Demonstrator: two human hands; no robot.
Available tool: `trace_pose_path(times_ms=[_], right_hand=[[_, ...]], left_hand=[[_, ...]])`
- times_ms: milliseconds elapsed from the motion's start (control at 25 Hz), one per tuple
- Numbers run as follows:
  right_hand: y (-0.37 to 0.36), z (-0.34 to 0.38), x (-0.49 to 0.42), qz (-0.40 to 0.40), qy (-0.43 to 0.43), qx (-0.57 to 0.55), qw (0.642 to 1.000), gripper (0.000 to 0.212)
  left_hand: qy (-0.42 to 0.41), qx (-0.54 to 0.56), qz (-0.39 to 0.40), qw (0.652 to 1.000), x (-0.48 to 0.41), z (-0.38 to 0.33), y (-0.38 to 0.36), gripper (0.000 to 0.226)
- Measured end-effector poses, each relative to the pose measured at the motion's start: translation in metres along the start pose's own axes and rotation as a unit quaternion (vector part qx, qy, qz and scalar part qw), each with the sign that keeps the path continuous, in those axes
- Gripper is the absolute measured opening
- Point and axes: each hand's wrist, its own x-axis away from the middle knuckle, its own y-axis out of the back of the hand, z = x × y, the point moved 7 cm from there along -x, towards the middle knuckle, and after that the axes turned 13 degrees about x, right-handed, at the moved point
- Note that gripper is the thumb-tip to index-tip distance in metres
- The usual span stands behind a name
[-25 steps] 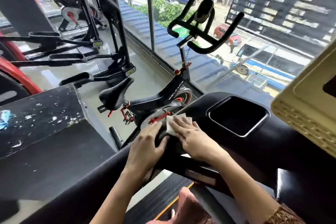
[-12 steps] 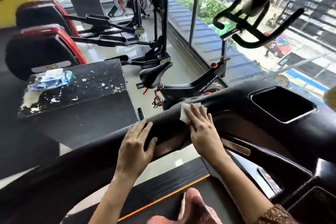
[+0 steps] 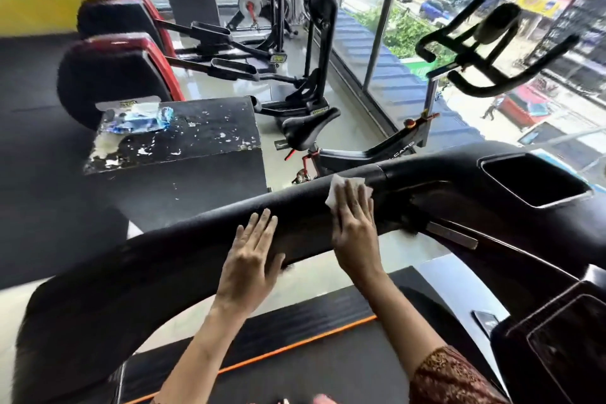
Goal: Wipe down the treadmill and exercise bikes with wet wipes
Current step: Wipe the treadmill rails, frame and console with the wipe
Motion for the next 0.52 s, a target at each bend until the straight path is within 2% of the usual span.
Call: trace_pose_path(times_ms=[160,200,320,360,520], right_hand=[[-0.016,0.046,0.026,0.004,0.191,0.023,0.981,0.047],[-0.015,0.034,0.024,-0.015,0.185,0.030,0.982,0.047],[-0.009,-0.004,0.017,-0.075,0.066,-0.006,0.995,0.047],[-0.011,-0.004,0.018,-0.090,0.053,-0.023,0.994,0.046],[-0.036,0.005,0.029,-0.133,0.102,-0.059,0.984,0.046]], left_hand=[[0.003,0.007,-0.026,1.000,0.002,-0.002,-0.008,0.064],[0.002,0.001,-0.033,0.999,0.003,-0.002,-0.009,0.064],[-0.017,-0.011,-0.056,0.998,0.001,-0.009,-0.016,0.062],[-0.028,-0.012,-0.070,0.997,-0.001,-0.012,-0.020,0.060],[-0.076,-0.002,-0.157,0.985,-0.006,-0.016,-0.043,0.057]])
